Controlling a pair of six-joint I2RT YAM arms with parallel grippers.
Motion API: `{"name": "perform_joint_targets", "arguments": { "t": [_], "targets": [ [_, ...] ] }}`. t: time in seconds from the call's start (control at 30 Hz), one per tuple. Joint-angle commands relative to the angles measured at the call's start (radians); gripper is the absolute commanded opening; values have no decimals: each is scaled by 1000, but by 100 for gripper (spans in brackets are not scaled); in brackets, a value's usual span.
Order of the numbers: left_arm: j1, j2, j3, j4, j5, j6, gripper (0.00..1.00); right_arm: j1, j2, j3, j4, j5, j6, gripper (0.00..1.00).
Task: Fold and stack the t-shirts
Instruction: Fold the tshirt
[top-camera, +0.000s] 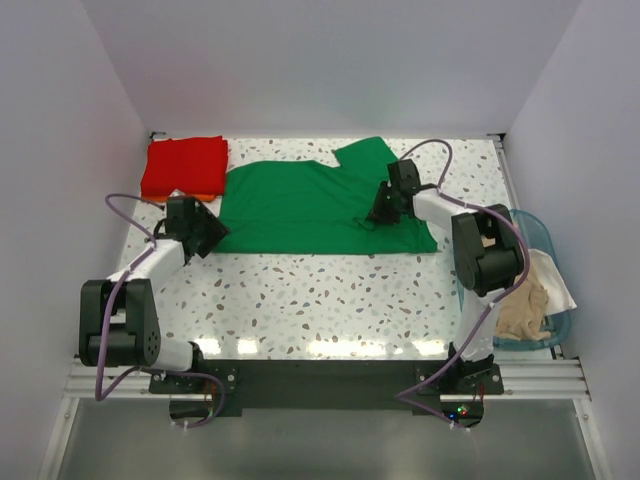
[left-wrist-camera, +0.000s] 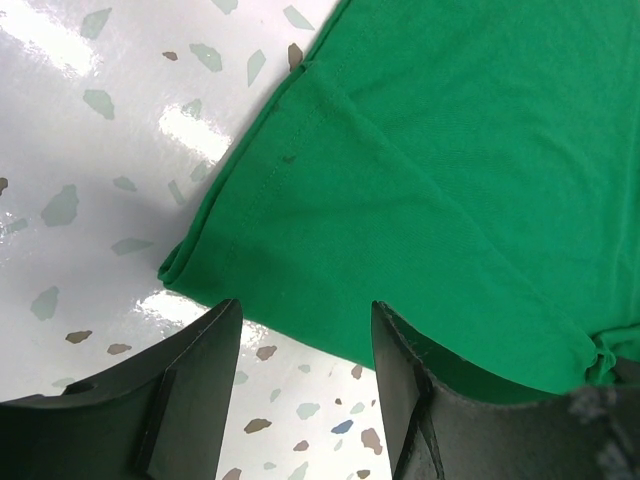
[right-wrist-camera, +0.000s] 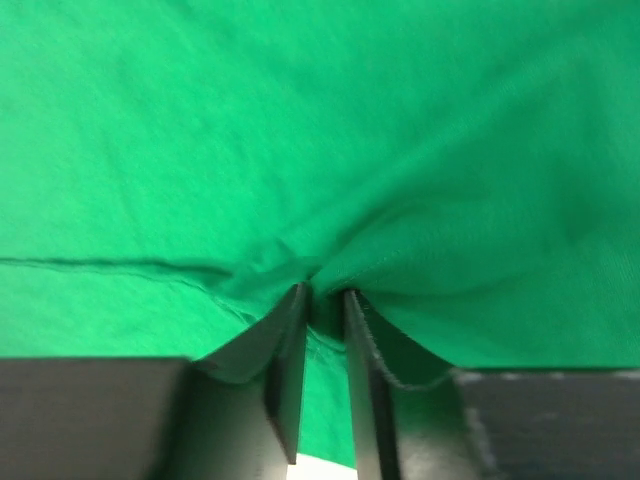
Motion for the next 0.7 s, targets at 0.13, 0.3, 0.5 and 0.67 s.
{"name": "perform_joint_targets", "arguments": {
  "t": [0.13,0.3,0.5,0.67],
  "targets": [
    [-3,8,37,23,14,17,59,6,84,171,26,-39,39,21],
    [-2,10,47,9,17,29,59,6,160,277,-12,-56,38,27],
    [-2,10,57,2,17,35,59,6,213,369,-17,-76,9,44],
    [-2,14,58,3,18,37,59,7,213,431,-25,-56,-66,55]
  ]
}}
